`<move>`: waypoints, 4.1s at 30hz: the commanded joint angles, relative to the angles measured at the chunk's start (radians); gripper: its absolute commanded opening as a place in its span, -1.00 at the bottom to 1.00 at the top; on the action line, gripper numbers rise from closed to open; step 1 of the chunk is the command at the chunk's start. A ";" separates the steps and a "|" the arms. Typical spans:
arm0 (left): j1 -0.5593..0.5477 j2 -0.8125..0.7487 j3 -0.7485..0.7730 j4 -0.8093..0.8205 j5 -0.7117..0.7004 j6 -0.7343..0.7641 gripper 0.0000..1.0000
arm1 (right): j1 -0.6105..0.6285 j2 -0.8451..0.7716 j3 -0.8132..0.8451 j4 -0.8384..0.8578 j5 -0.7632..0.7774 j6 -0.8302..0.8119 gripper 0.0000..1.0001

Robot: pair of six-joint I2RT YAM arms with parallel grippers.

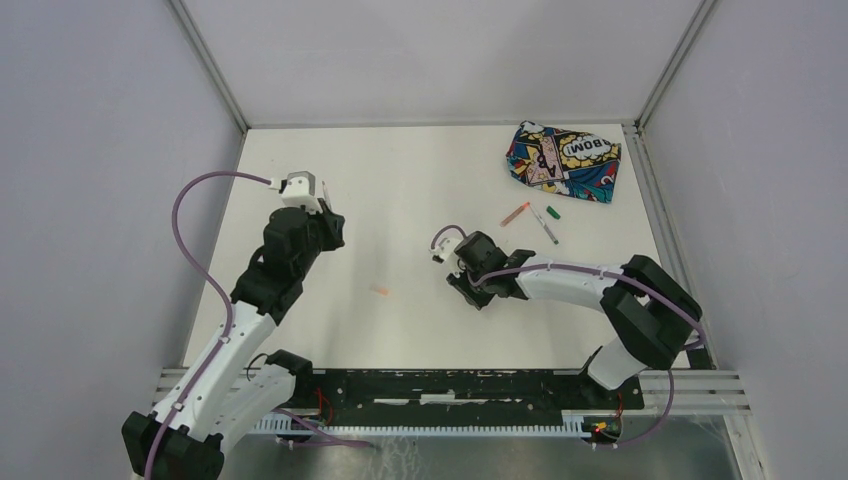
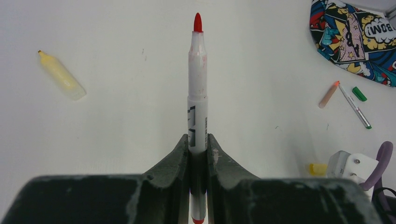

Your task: Insert the pens into the pen caps

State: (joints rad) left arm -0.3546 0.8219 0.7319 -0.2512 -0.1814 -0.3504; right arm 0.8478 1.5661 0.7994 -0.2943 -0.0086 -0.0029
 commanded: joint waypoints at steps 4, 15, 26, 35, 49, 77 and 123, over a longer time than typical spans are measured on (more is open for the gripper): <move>0.003 -0.019 0.022 0.038 -0.003 0.017 -0.95 | -0.017 0.115 0.036 -0.216 -0.050 -0.073 -0.34; 0.003 -0.026 0.022 0.028 -0.016 0.019 -0.96 | -0.030 0.149 0.065 -0.301 -0.027 -0.082 -0.29; 0.004 -0.017 0.023 0.028 -0.019 0.019 -0.96 | -0.043 0.205 0.100 -0.352 -0.013 -0.115 -0.28; 0.006 -0.081 -0.007 0.078 -0.040 0.008 -0.95 | -0.053 0.210 0.110 -0.369 -0.011 -0.128 -0.28; 0.005 -0.150 -0.025 0.080 -0.111 -0.029 -0.95 | -0.058 0.227 0.106 -0.344 -0.005 -0.128 -0.30; 0.004 -0.051 0.018 0.075 0.013 0.024 -0.96 | -0.092 -0.010 0.093 -0.183 -0.084 -0.083 -1.00; -0.408 0.500 0.283 0.564 0.620 0.135 -0.95 | -0.282 -0.823 -0.201 0.863 0.048 0.441 -1.00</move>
State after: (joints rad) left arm -0.7551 1.3224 0.9905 0.2619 0.3988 -0.2710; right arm 0.5709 0.7727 0.5537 0.4503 0.0277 0.4236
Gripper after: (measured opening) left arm 0.207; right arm 0.026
